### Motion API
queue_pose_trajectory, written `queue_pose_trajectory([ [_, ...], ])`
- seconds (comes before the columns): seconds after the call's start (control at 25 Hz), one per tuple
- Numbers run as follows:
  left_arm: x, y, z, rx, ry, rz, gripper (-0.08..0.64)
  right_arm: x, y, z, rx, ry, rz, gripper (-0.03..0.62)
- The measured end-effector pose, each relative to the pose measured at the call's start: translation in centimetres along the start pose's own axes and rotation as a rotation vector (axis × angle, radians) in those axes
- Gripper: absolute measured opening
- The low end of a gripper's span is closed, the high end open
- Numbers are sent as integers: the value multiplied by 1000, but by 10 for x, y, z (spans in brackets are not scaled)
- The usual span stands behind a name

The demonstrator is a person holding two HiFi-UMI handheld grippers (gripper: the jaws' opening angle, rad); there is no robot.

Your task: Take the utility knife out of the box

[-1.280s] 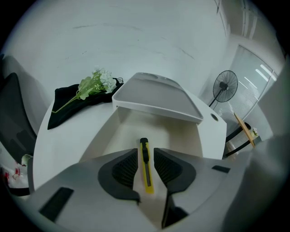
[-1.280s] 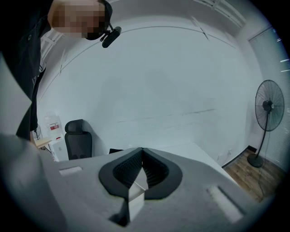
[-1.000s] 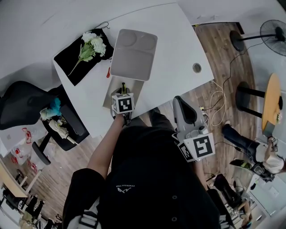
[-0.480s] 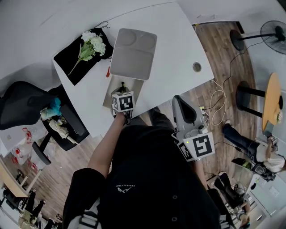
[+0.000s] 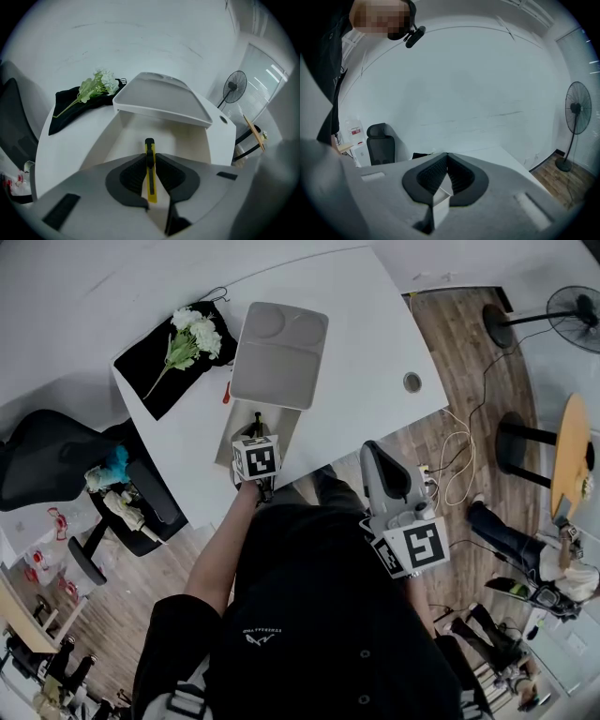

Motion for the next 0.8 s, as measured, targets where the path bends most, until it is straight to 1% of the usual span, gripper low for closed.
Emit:
queue_pose_trajectory([
  [0.2,-8,-1,2,-19,-29,-15,61,-2,1,-2,0,-6,15,5],
  [0.4,-25,-2,6,-24,-84,0,61,-4,0,-2,-3,-4,35,5],
  [0.8,-57,-17,7,-7,-174,-7,61,-13,-7,-5,-3,-8,78,5],
])
Point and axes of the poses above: the fingertips, and each gripper's own axes: x forward along the fingers, y to its left, z out of its top, the point moved 7 cm from there along -x, backward along the fingers, and after that the axes turned 5 degrees about y, right-handed, at the moved point
